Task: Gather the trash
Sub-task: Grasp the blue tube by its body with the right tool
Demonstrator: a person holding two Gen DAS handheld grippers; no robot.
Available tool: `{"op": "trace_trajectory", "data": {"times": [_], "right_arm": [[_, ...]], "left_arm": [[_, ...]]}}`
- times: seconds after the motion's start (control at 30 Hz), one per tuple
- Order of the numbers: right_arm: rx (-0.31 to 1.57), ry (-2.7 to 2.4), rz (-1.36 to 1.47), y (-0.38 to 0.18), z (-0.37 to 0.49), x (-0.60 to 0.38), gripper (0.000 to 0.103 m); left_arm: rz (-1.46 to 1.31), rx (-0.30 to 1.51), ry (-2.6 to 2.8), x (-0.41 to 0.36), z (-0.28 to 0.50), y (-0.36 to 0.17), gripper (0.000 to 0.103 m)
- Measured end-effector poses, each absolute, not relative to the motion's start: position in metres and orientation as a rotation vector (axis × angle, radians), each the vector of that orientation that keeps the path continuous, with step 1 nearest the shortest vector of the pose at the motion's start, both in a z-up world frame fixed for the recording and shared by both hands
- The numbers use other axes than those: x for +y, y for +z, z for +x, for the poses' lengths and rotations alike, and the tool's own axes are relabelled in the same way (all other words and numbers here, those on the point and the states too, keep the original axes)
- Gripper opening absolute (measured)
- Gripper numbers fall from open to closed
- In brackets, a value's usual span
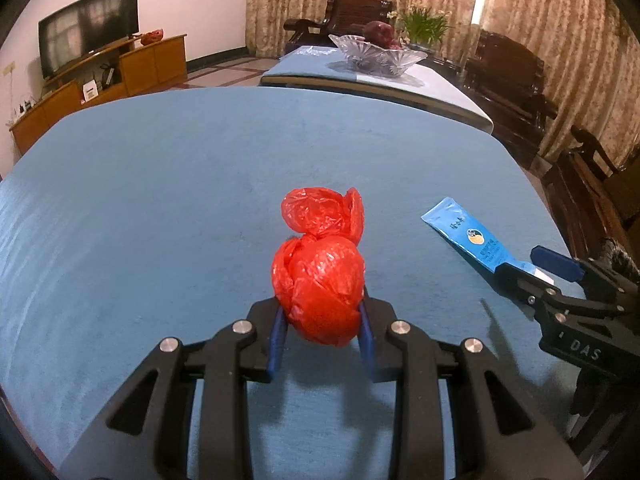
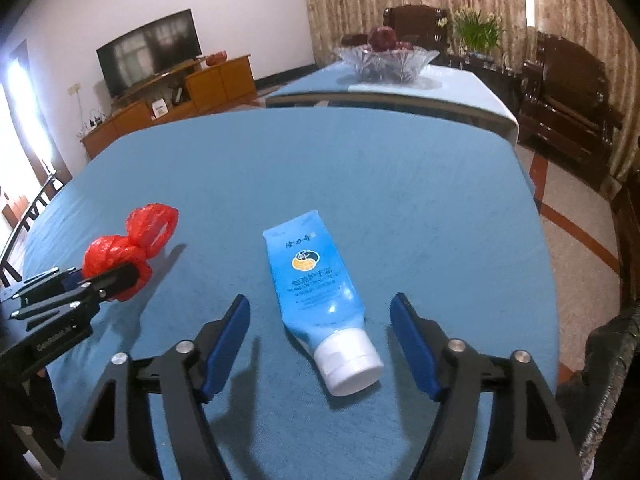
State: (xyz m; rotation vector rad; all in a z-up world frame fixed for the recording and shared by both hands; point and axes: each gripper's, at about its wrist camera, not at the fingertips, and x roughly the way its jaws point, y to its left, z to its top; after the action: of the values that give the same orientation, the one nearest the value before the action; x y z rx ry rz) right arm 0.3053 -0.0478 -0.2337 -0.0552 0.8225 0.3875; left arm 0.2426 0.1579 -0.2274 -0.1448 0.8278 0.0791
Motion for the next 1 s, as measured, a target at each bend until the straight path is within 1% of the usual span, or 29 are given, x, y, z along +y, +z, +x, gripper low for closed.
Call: {"op": "trace_trajectory", "data": {"times": [0.1,0.23,0.27,0.3,0.33,0.53,0.9,1.0], "right_arm": [[0.864,0.394,-0.064,-0.24,0.309,-0.045,0.063],[0.878,0.391,-0.102,-0.243,0.308,-0.038,0.062],[0.877,0.389,-0.109,-0.243,0.307,-0.037,0.059],[0.876,0.382,-0.112,-0.243,0.307,-0.037,0.049],[0.875,0.377,-0.111,-0.243,0.305,-0.036,0.047],[0.868,0.383,-0.116,-0.242,0.298,-0.035,0.047],[0.84,0.351,-0.041,-0.226,0.291,-0.057,0.047],[0.863,0.344,-0.05,-0.232,0.296,-0.058,0.047]], "left_arm": [[-0.148,0.831,0.079,0.158,0.243,-0.229,0.029],[-0.151,0.835,0.079,0.157,0.242,-0.231,0.029],[-0.152,0.837,0.077,0.157,0.242,-0.231,0.029],[-0.152,0.838,0.077,0.156,0.242,-0.232,0.029],[-0.152,0.838,0.076,0.156,0.242,-0.232,0.029],[-0.144,0.835,0.069,0.152,0.242,-0.23,0.029],[-0.122,0.807,0.037,0.138,0.238,-0.217,0.029],[-0.113,0.808,0.025,0.132,0.237,-0.217,0.029]]}}
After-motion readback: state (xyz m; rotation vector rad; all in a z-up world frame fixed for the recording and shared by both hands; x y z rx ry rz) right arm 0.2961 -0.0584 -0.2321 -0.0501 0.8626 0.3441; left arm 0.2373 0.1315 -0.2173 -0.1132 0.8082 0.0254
